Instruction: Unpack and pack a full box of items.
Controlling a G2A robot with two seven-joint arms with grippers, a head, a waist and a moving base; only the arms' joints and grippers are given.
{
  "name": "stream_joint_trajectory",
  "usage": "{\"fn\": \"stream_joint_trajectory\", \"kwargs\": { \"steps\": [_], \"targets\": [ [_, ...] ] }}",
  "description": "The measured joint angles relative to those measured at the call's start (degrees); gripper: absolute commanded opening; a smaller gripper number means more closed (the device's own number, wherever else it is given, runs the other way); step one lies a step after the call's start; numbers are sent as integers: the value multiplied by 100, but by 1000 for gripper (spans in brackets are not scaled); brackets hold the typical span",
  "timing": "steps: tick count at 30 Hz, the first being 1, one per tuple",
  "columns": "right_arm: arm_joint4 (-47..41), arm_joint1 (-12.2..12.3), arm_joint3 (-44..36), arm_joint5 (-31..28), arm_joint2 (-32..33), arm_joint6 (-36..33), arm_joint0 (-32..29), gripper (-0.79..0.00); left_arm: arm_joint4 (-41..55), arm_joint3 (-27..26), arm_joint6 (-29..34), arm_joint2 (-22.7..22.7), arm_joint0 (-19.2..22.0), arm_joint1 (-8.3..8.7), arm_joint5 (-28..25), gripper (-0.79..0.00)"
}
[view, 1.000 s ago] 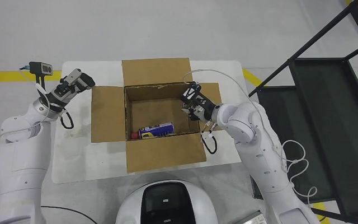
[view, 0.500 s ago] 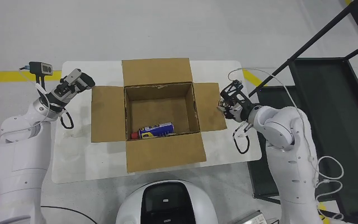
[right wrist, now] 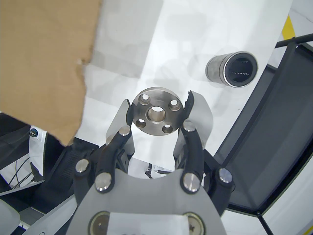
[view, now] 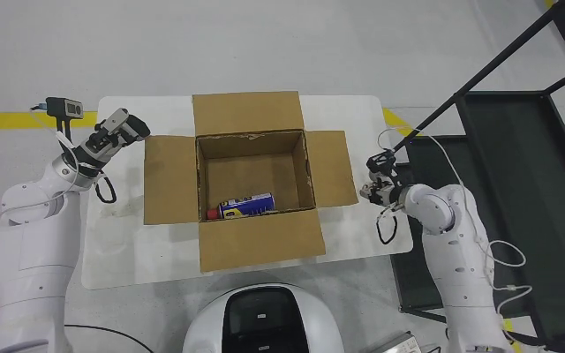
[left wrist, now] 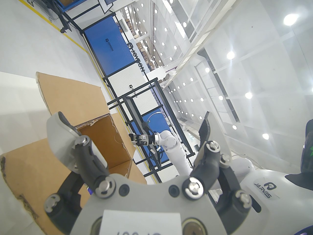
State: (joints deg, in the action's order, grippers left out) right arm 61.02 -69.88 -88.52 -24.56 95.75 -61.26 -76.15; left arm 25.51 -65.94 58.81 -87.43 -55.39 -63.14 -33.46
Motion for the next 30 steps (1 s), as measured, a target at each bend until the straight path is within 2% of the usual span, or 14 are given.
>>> {"fn": "stream_joint_trajectory", "kwargs": {
  "steps": [15,16,17,18,19,26,30],
  "targets": [
    [322,-49,2204,227,-1019,690,1252,-785,0,0,0,0,0,0,0,0],
    [323,-56,2337,252,-1085,711,1337,-699,0,0,0,0,0,0,0,0],
    [344,-59,2422,278,-1129,715,1391,-400,0,0,0,0,0,0,0,0],
    [369,-62,2498,307,-1171,730,1437,-139,0,0,0,0,0,0,0,0],
    [390,-66,2598,345,-1221,766,1486,0,0,0,0,0,0,0,0,0],
    [411,-62,3024,428,-1358,973,1683,0,0,0,0,0,0,0,0,0],
    [280,-2,2790,335,-1185,1088,1584,0,0,0,0,0,0,0,0,0]
  ]
}}
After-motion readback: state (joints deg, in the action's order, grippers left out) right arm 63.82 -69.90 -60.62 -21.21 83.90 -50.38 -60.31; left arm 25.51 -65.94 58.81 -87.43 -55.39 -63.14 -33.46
